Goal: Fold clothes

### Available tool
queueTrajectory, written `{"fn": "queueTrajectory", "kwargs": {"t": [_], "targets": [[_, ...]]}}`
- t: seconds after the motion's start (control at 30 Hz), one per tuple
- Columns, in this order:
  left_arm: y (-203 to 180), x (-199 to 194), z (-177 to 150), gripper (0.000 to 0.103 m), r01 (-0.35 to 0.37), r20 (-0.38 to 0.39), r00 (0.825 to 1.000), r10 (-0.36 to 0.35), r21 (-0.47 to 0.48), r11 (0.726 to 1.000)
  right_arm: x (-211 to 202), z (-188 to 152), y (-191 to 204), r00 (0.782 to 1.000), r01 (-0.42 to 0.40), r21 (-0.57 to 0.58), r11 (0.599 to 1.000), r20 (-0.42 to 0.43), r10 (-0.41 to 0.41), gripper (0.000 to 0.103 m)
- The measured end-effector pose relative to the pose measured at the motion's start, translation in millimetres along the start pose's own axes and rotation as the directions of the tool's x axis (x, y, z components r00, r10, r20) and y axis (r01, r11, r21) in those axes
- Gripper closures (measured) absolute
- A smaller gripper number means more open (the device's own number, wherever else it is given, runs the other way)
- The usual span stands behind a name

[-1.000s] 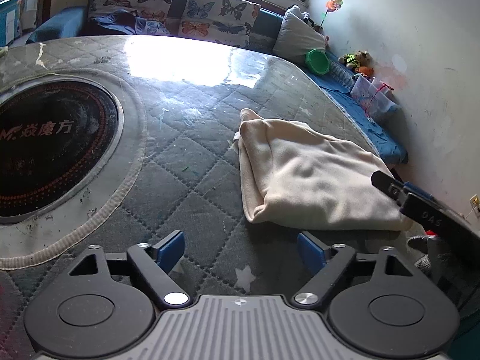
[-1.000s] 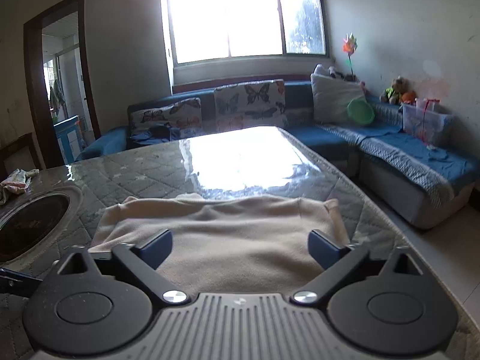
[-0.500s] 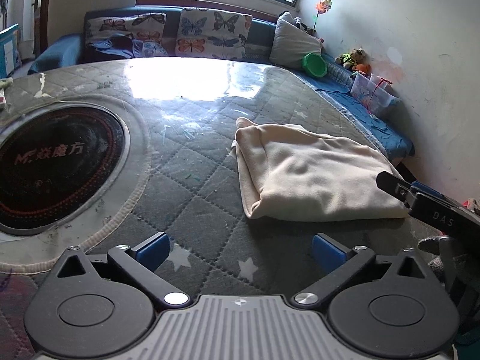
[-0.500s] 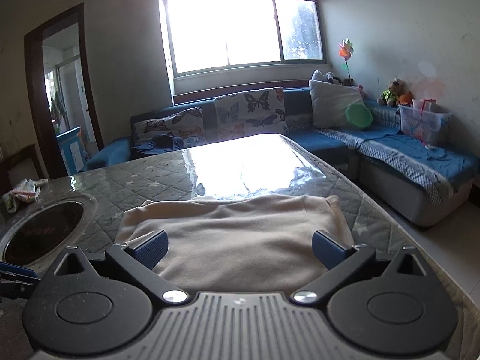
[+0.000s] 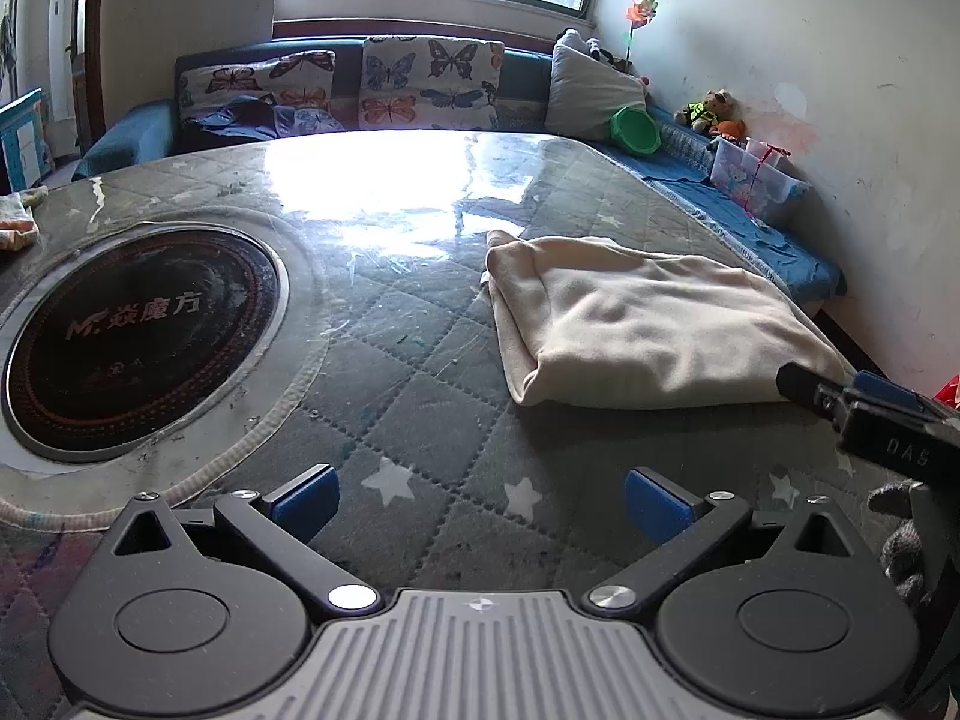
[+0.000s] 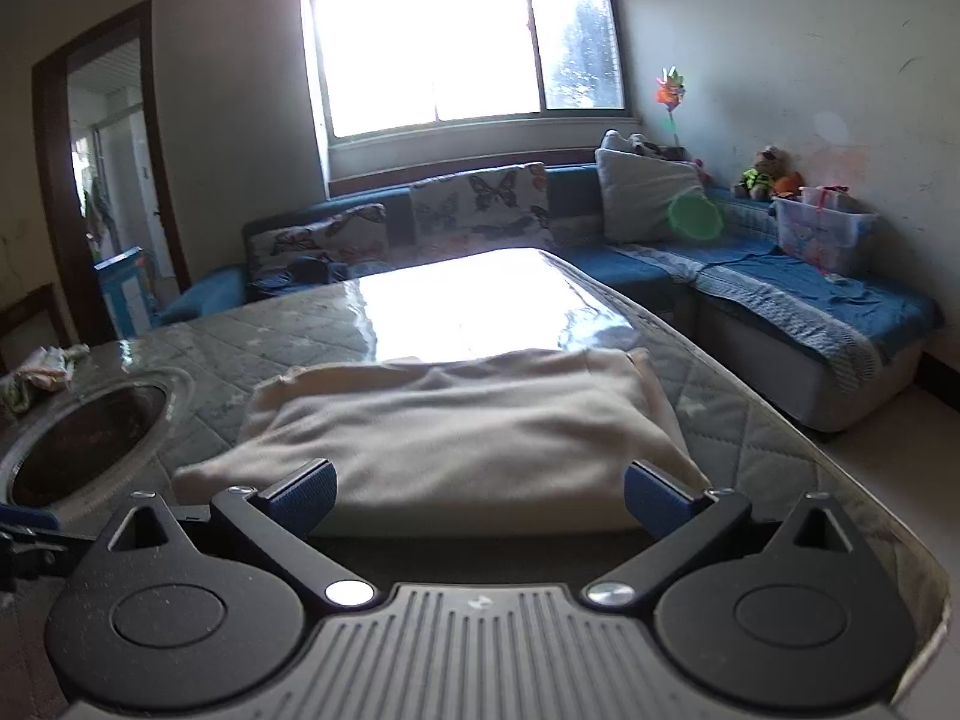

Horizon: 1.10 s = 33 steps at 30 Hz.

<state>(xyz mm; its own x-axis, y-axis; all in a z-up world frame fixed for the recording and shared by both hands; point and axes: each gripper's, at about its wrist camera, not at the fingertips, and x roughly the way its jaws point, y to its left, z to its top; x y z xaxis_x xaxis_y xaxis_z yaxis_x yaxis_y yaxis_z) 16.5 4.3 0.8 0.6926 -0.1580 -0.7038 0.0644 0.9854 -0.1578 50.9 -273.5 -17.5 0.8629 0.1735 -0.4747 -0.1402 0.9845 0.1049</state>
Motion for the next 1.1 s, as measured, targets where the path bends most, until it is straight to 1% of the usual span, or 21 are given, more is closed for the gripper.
{"fn": "queueTrajectory", "kwargs": {"t": [0.23,0.43,1.1], "targets": [[0,-6,-8,0.000,-0.010,0.006,1.000,0.010,0.001,1.000,-8,-9,7,1.000,-0.017,-0.036,0.999,-0.022,0.017,0.000],[-2,-9,-13,0.000,-0.019,0.012,1.000,0.019,0.003,1.000,-14,-12,7,1.000,-0.013,-0.048,0.999,-0.025,0.012,0.000],[-19,-15,-24,0.000,0.009,0.010,1.000,-0.009,0.042,0.999,-26,-21,11,0.999,-0.024,-0.062,0.998,-0.038,0.022,0.000]]}}
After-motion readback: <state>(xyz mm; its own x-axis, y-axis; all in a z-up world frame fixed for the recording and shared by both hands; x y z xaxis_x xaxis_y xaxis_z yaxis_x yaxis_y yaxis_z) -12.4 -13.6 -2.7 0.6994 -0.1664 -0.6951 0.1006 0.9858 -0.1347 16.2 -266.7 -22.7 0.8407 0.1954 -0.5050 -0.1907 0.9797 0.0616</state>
